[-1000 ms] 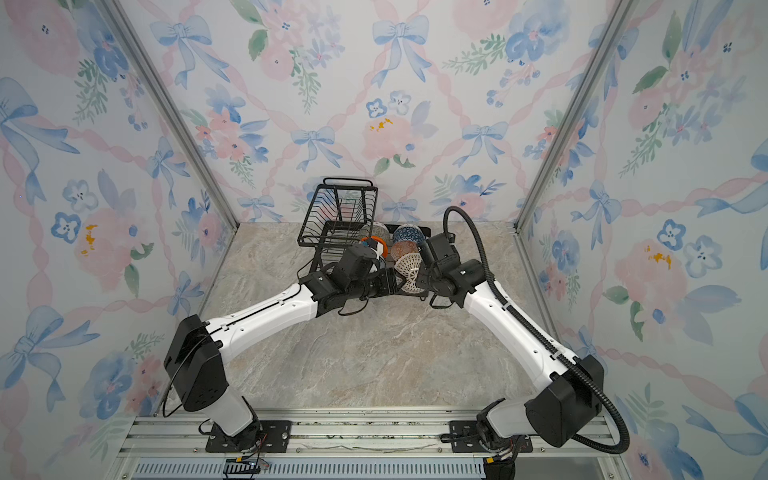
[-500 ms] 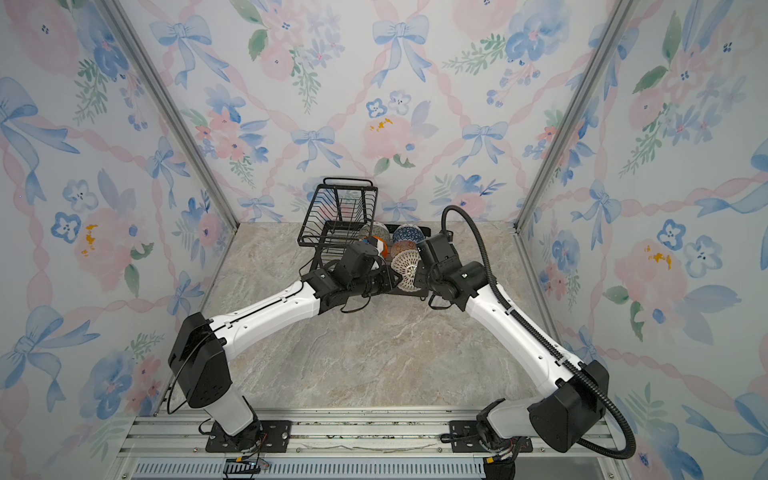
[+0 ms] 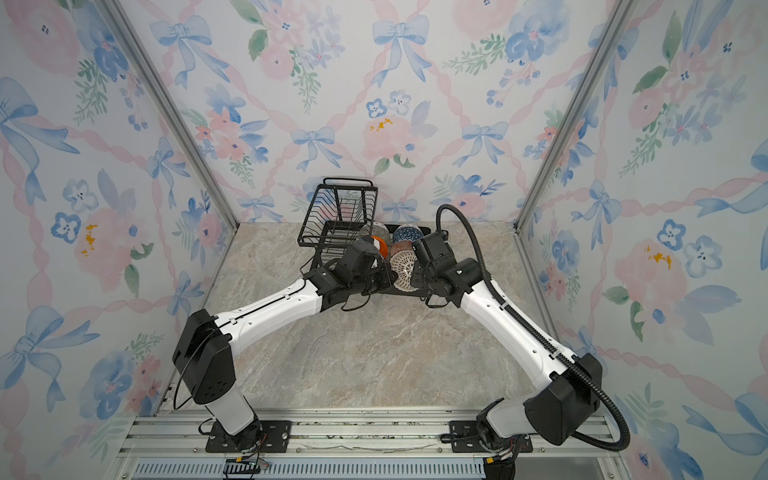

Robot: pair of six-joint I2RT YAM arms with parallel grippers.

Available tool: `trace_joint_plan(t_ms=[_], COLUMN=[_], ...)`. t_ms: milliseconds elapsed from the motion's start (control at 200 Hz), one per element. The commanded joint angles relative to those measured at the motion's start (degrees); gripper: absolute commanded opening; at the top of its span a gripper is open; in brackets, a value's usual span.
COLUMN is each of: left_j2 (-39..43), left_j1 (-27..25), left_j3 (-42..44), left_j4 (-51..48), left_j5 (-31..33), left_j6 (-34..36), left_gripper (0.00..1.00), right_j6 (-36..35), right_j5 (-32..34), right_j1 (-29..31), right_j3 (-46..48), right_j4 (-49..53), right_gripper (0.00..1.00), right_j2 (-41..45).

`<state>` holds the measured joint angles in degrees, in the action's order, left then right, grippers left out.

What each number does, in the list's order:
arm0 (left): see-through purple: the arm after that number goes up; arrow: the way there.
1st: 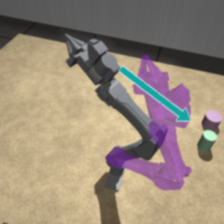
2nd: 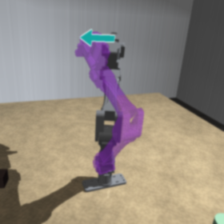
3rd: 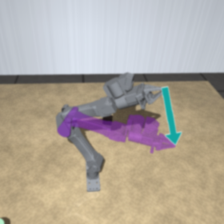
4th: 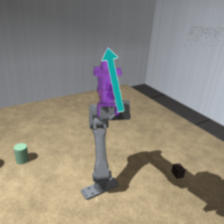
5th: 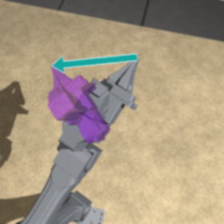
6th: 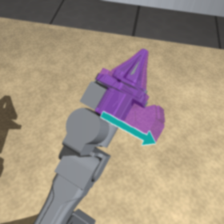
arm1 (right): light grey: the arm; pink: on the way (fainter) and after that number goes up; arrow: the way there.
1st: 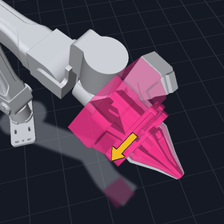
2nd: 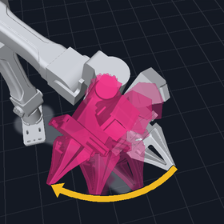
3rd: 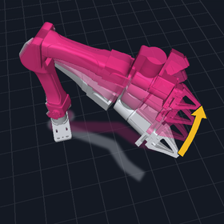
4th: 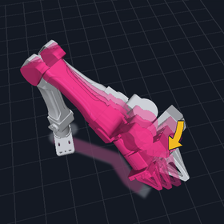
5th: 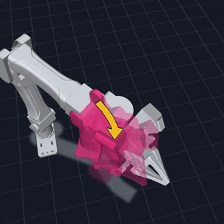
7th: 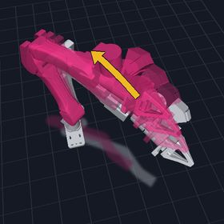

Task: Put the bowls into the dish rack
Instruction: 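Carry the white bowl over the rack with the right gripper while the left waits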

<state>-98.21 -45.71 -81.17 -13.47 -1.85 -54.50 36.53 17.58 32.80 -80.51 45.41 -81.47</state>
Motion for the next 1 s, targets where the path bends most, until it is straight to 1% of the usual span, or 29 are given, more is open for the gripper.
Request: trace_joint_plan(t_ms=[0,75,170,255,315,405,510,590,645,690,730,835,995], left_j2=[0.3,1.1,2.4,3.3,3.9,4.8,5.8,6.6,7.3,7.9,8.4,8.8,7.3], left_j1=[-0.5,-0.5,-0.3,0.1,0.4,0.9,1.5,1.8,1.8,1.8,1.8,1.8,1.7], left_j3=[-1.3,-0.9,-0.3,0.0,0.3,0.4,0.7,1.2,2.1,3.3,4.4,6.2,4.1], left_j4=[0.3,0.3,0.4,0.8,1.6,2.7,4.9,8.7,11.8,14.9,17.9,24.4,26.0], left_j5=[-2.5,-1.0,1.8,3.7,5.2,7.7,10.7,12.9,15.0,17.0,18.6,22.2,28.1], left_j6=[1.5,1.5,1.5,1.6,1.5,1.6,1.7,2.1,2.2,2.3,2.4,3.4,5.4], left_gripper=[0.0,0.0,0.0,0.0,0.0,0.0,0.0,0.0,0.0,0.0,0.0,0.0,0.0], right_j6=[0.2,0.5,1.3,2.0,2.5,3.6,6.3,9.7,12.0,13.9,15.7,21.6,32.4], right_j5=[0.4,-0.1,-1.1,-1.5,-1.7,-2.4,-4.1,-6.7,-7.8,-8.3,-9.0,-11.2,-14.7], right_j1=[0.3,0.1,-0.3,-0.5,-0.7,-1.1,-2.1,-3.1,-3.3,-3.5,-3.6,-3.6,-3.0], right_j3=[-3.2,-4.1,-5.6,-7.3,-8.6,-10.5,-13.6,-17.0,-19.7,-22.3,-24.6,-29.6,-32.7], right_j4=[-1.5,-0.8,0.0,1.5,2.5,3.7,5.1,5.9,5.9,6.0,6.1,5.0,0.8], right_gripper=[0.2,0.27,0.31,0.39,0.47,0.61,0.72,0.82,0.93,1.0,0.97,0.97,0.97], right_j2=[-0.8,-1.0,-1.2,-1.6,-1.7,-1.6,-1.4,-1.6,-1.6,-1.8,-2.4,-4.0,-6.0])
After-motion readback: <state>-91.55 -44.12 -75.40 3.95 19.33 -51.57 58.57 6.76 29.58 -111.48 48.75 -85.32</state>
